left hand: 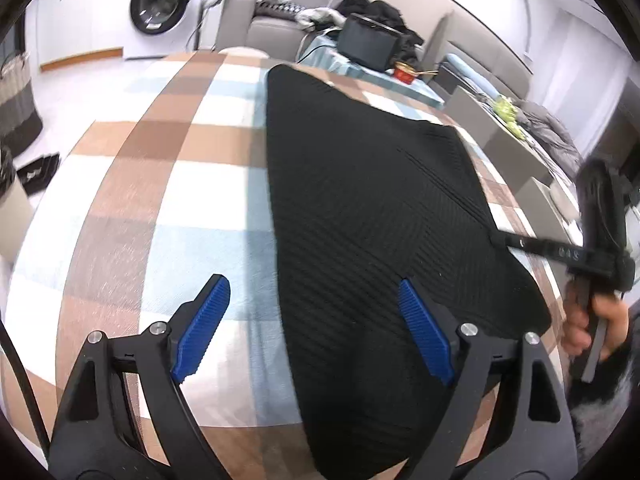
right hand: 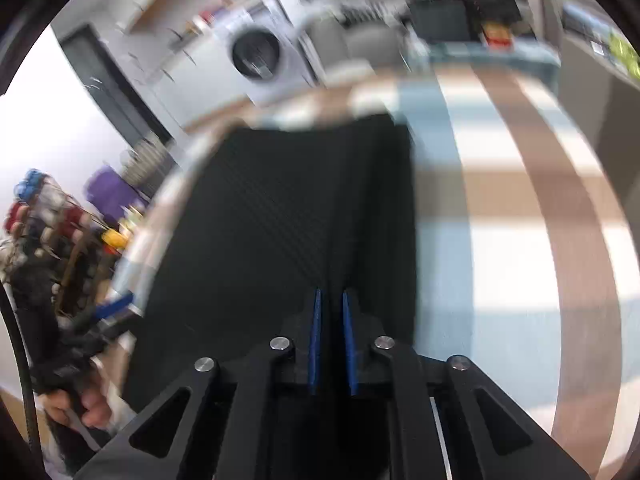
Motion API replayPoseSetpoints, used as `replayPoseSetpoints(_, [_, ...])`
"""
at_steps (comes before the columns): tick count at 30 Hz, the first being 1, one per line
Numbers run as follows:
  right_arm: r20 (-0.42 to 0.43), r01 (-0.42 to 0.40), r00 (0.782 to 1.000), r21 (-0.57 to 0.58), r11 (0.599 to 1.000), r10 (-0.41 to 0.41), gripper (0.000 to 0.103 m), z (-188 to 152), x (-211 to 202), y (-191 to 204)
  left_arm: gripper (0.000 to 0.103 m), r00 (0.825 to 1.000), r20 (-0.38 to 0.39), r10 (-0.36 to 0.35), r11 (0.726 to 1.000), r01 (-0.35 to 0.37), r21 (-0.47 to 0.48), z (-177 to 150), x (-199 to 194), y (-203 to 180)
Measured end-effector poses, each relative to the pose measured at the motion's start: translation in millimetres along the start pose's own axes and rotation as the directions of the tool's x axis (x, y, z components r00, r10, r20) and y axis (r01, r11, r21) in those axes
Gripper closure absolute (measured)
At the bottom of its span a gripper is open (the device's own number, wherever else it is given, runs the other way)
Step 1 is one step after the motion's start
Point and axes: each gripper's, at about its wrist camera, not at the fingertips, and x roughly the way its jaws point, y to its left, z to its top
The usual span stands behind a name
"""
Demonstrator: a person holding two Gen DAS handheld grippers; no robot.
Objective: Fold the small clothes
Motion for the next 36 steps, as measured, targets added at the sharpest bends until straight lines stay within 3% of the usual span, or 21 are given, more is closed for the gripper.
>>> replayPoseSetpoints(3, [0.0, -0.12, 0.993, 0.08, 0.99, 0.12, 0.076, -14, -15, -10, 0.018, 1.0, -0.013, -0.01, 1.0, 0.01, -0.021, 0, 1, 6])
replayPoseSetpoints(5, [0.021, -0.144, 0.989, 0.071, 0.987, 0.143, 0.074, -29, -29, -9, 0.018, 1.0, -0.016, -0.005, 1.0, 0.004, -0.01, -1, 2, 6])
replayPoseSetpoints(10, [-0.01, -0.12, 0.993, 0.049, 0.992, 0.12, 0.074, -56, -34, -2, 0.018, 0.999, -0.034, 0.0, 1.0, 0.001, 0.015, -3, 10, -4])
replayPoseSetpoints(17, [0.027, -0.091, 0.996, 0.022, 0.996, 0.09, 0.074, -69, -38, 4, 0.018, 0.999, -0.037, -0.015, 0.998, 0.017, 0.06, -10, 9, -24])
replayPoseSetpoints(18, [0.033, -0.084, 0.996, 0.02, 0.996, 0.084, 0.079, -67, -35, 5, 0.018, 0.999, -0.035, -0.02, 0.998, 0.023, 0.066, -12, 8, -26])
replayPoseSetpoints(19, [0.046, -0.078, 0.996, 0.013, 0.997, 0.078, 0.09, -68, -37, 7, 0.018, 0.999, -0.034, -0.021, 0.997, 0.024, 0.07, -14, 7, -27])
replayPoseSetpoints(23, [0.091, -0.113, 0.989, -0.048, 0.992, 0.117, 0.091, -74, -53, 20, 0.018, 0.999, -0.035, -0.022, 0.997, 0.024, 0.08, -18, 4, -30])
replayPoseSetpoints(26, [0.043, -0.032, 0.999, -0.033, 0.999, 0.034, 0.09, -80, -47, 15, 0.018, 0.999, -0.047, -0.023, 0.996, 0.028, 0.089, -23, 4, -31])
replayPoseSetpoints(30, [0.074, -0.039, 0.996, -0.023, 0.999, 0.041, 0.081, -83, -56, 11, 0.018, 0.997, -0.066, -0.026, 0.994, 0.033, 0.104, -28, 4, -34])
replayPoseSetpoints(34, [0.113, -0.007, 0.994, 0.007, 1.0, 0.006, 0.057, -83, -68, 0, 0.018, 0.996, -0.081, -0.038, 0.992, 0.047, 0.118, -33, 2, -37])
replayPoseSetpoints(36, [0.11, 0.017, 0.994, 0.022, 1.0, -0.02, 0.057, -83, -66, -7, 0.018, 0.994, -0.094, -0.049, 0.991, 0.06, 0.115, -35, 1, -37])
